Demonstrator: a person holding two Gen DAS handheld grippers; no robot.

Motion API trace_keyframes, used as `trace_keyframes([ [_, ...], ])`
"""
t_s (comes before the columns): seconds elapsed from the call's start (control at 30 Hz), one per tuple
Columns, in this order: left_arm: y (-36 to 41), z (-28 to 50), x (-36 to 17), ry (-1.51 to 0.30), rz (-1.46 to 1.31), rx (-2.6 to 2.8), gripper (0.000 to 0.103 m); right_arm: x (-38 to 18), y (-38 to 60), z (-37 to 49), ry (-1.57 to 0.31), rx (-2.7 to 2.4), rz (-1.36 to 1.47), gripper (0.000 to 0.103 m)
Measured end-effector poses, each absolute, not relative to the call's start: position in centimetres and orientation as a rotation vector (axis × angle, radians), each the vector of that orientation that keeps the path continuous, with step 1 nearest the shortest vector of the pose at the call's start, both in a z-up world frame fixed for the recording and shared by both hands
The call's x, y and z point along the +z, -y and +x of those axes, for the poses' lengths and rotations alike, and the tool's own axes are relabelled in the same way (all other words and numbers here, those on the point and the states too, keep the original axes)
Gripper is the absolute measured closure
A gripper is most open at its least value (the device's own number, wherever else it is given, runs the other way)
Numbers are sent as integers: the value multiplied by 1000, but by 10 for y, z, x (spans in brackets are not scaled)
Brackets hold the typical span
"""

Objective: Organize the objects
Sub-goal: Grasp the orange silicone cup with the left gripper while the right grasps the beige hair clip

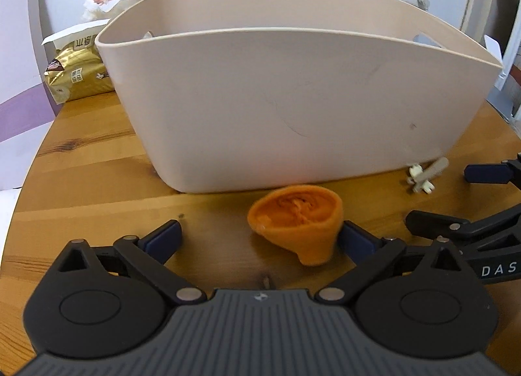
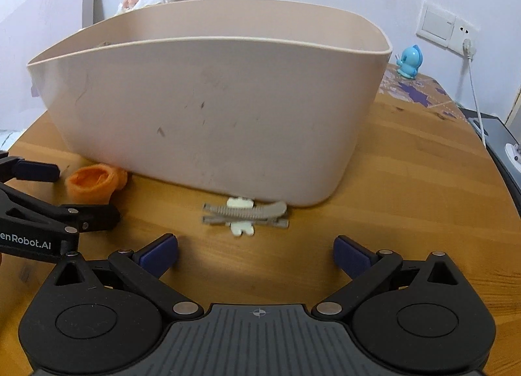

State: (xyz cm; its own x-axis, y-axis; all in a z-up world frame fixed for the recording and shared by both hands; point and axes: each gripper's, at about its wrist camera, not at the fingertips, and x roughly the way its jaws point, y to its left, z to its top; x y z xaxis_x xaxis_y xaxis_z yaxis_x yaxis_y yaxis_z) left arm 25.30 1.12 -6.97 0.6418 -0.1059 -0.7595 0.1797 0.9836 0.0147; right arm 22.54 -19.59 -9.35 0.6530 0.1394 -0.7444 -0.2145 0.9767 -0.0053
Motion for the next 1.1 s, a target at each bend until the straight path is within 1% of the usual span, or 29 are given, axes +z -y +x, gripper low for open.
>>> trace_keyframes([
  [0.2,-14,257,-70,-836,87,-161,0,-97,195,232,-784,178,-80,0],
  [0.23,-13,257,-70,-836,89,-161,0,-97,195,232,-779,177,-78,3],
  [0.27,-13,257,-70,-835,88,-163,1,-97,194,233,-774,178,-74,7],
  [0.3,-13,256,-69,-832,89,-167,3,-96,194,233,-769,177,-70,10],
  [0.37,-14,255,-67,-825,89,-172,12,-94,192,233,-764,176,-69,20],
  [0.4,-14,253,-66,-822,87,-171,14,-94,191,233,-761,176,-69,24],
  [0.43,-15,252,-65,-818,85,-168,19,-94,190,231,-759,177,-69,28],
  [0.47,-16,252,-64,-813,82,-162,24,-94,189,230,-758,175,-71,30],
  [0.53,-16,250,-62,-804,75,-153,29,-94,190,229,-753,174,-68,34],
  [0.6,-17,250,-60,-799,72,-148,37,-94,192,225,-743,168,-64,41],
  [0.63,-18,249,-59,-797,69,-146,44,-93,192,224,-742,167,-66,49],
  [0.67,-18,248,-58,-795,68,-146,53,-93,192,222,-744,166,-70,49],
  [0.7,-18,248,-58,-795,66,-147,58,-93,193,221,-746,165,-71,49],
  [0.83,-17,245,-58,-799,63,-161,83,-93,193,216,-752,156,-78,49],
  [0.93,-18,243,-58,-808,61,-160,90,-92,193,211,-758,155,-85,49],
  [1.1,-22,237,-59,-800,44,-159,92,-92,196,202,-771,156,-85,49],
])
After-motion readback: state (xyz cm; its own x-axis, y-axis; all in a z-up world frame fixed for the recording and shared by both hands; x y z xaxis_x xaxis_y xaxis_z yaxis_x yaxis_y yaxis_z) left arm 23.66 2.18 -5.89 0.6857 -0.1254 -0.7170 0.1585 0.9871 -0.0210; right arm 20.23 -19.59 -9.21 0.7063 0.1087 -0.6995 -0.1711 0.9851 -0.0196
